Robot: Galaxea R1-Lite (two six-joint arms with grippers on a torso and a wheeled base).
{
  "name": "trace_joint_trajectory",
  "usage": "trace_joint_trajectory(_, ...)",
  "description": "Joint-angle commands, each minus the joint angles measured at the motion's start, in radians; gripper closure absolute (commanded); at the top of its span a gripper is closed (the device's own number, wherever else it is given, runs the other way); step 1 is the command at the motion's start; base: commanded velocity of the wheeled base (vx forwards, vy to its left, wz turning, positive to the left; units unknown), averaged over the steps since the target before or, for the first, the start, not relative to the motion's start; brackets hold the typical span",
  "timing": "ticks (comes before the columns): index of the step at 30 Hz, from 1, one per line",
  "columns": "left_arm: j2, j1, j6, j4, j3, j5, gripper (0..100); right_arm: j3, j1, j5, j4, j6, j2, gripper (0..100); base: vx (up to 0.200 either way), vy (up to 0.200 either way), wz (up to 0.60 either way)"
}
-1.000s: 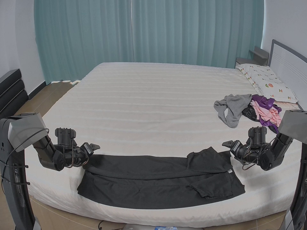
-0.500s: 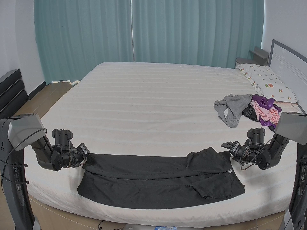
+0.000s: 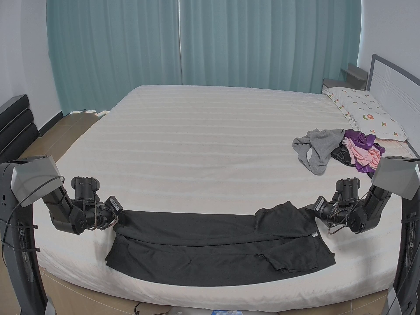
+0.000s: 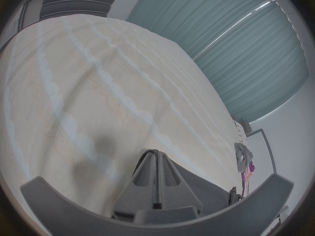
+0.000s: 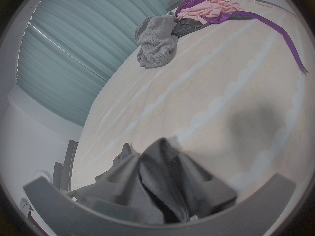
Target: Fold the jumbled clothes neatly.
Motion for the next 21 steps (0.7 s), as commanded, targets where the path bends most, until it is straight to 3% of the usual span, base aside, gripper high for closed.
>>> trace_joint_trajectory(1, 0.002, 0.0, 0.0, 0.0, -0.001, 0.0, 100, -0.013, 0.0, -0.002, -0.001, 0.0, 0.018, 100, 0.0, 0.0, 0.0)
trace_joint_trajectory(21, 0.003, -0.001, -0.007, 0.001, -0.024, 0.002, 100, -0.058, -0.048, -0.007, -0.001, 0.01, 0.021, 100, 0.0, 0.0, 0.0)
